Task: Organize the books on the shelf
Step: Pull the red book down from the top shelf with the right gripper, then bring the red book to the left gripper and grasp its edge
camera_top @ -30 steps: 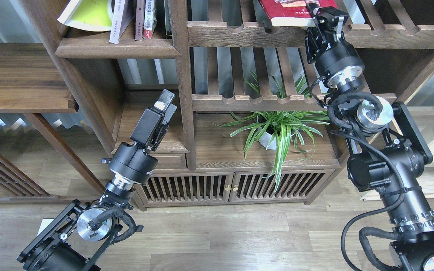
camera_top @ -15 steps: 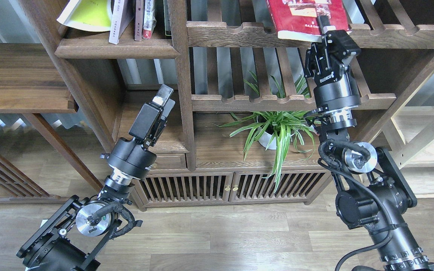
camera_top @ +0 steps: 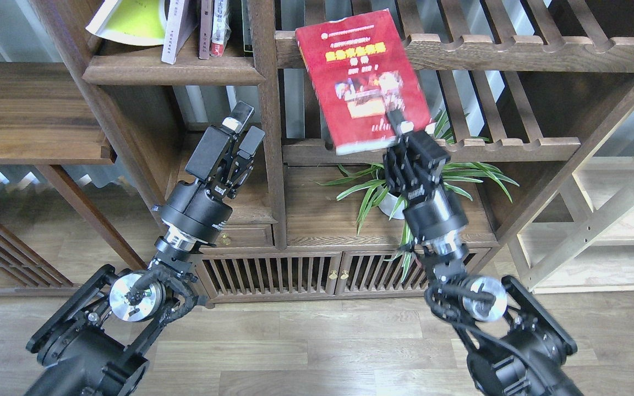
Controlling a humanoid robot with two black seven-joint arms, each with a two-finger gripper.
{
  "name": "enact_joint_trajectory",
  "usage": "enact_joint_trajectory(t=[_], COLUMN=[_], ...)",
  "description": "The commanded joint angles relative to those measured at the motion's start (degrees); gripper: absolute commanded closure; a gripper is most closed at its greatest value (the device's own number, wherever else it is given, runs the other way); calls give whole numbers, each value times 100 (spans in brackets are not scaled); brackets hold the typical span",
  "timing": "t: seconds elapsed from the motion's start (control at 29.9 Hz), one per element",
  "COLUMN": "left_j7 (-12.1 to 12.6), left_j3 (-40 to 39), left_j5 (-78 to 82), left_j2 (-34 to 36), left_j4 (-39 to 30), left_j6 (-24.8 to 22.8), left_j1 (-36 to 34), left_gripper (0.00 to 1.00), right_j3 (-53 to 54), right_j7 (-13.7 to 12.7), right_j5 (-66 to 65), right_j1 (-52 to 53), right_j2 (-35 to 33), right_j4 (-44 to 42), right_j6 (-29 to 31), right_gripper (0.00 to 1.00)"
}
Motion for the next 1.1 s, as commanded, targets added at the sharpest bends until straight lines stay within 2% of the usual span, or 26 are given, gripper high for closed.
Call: enact_joint_trajectory(t=[0.0, 0.07, 0.13, 0.5, 0.53, 0.67, 0.9, 1.07], left_j7=[565, 891, 1023, 1076, 1138, 1717, 1973, 2359], left_j3=[101, 110, 102, -162, -171, -179, -188, -188], left_j5=[-408, -610, -664, -681, -699, -1023, -1173, -1288], left_j2=[0, 0, 0, 34, 96, 202, 255, 395], left_j4=[-8, 9, 9, 378, 405, 659, 695, 651], left_j6=[0, 0, 0, 304, 304, 304, 321, 313], left_j1=[-17, -25, -26, -315, -342, -517, -781, -799], left_gripper=[2, 2, 2, 2, 2, 2, 2, 6], right_j3=[-32, -41, -41, -312, -426, -770, -928, -928], right_j7=[-1, -1, -1, -10, -10, -10, -18, -27], right_j5=[-13, -30, -48, -74, -92, -153, -435, -435], right_j1=[-187, -205, -205, 93, 164, 314, 323, 323], right_j2=[2, -7, -7, 309, 309, 309, 309, 309], right_j4=[3, 3, 3, 3, 3, 3, 3, 3], right_j6=[-4, -4, -4, -4, -4, -4, -4, -4], right_gripper=[100, 100, 100, 100, 100, 100, 100, 100])
